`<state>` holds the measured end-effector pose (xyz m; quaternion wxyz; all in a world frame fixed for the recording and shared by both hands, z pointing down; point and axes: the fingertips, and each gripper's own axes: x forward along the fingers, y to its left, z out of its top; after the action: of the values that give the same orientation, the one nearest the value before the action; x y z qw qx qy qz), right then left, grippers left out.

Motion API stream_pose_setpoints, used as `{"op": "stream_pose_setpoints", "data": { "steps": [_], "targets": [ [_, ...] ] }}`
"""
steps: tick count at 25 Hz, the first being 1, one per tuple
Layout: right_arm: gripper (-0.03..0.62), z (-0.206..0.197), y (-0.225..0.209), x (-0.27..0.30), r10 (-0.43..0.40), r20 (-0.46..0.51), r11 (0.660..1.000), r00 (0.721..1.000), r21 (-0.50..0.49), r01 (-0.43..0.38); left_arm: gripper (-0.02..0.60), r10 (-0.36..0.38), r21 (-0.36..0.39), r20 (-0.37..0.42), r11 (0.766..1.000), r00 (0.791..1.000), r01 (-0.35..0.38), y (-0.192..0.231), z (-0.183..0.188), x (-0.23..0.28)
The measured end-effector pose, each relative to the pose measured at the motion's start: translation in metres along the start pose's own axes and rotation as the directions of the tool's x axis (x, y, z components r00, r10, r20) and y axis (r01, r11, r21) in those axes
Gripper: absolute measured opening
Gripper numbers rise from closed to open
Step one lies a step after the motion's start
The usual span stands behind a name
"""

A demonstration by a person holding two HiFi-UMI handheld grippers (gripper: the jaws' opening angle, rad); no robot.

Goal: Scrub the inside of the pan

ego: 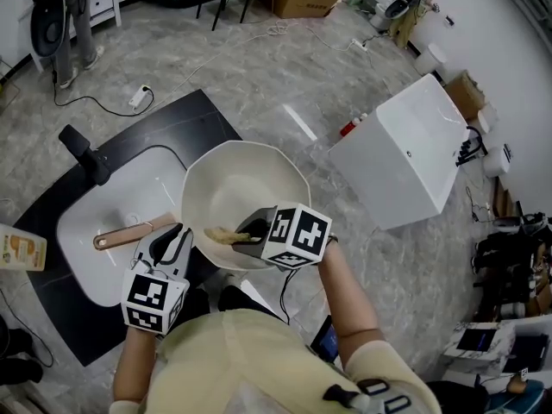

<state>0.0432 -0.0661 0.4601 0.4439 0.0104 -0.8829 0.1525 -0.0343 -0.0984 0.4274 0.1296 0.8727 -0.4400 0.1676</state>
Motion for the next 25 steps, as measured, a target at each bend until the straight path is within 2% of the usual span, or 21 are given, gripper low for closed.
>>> {"op": "stream_pose_setpoints", "data": {
  "steps": [5, 9, 13, 19, 25],
  "targets": [
    [0.057, 0.008, -0.004, -0.017, -0.039, 0.132, 0.998, 0.99, 0.061, 0.031, 0.046, 0.01, 0.0, 0.01, 1.0, 1.0, -0.01, 0.005, 0.006, -0.002],
    [0.057, 0.012, -0.006, -0.031, -0.081, 0.23, 0.993, 0.97, 0.105, 0.058, 0.046, 0.011, -0.004, 0.023, 1.0, 1.0, -0.011, 0.005, 0.012, -0.003],
    [0.057, 0.016, -0.013, -0.046, -0.152, 0.324, 0.982, 0.934, 0.155, 0.107, 0.046, 0.012, -0.007, 0.038, 1.0, 0.999, -0.011, 0.002, 0.015, -0.004],
    [0.055, 0.017, -0.021, -0.062, -0.249, 0.412, 0.959, 0.877, 0.23, 0.164, 0.046, 0.012, -0.005, 0.05, 1.0, 0.999, -0.012, -0.001, 0.019, -0.007],
    [0.055, 0.018, -0.028, -0.074, -0.315, 0.509, 0.928, 0.801, 0.342, 0.147, 0.046, 0.031, -0.005, 0.064, 1.0, 0.997, -0.03, 0.003, 0.022, -0.011]
  ]
}}
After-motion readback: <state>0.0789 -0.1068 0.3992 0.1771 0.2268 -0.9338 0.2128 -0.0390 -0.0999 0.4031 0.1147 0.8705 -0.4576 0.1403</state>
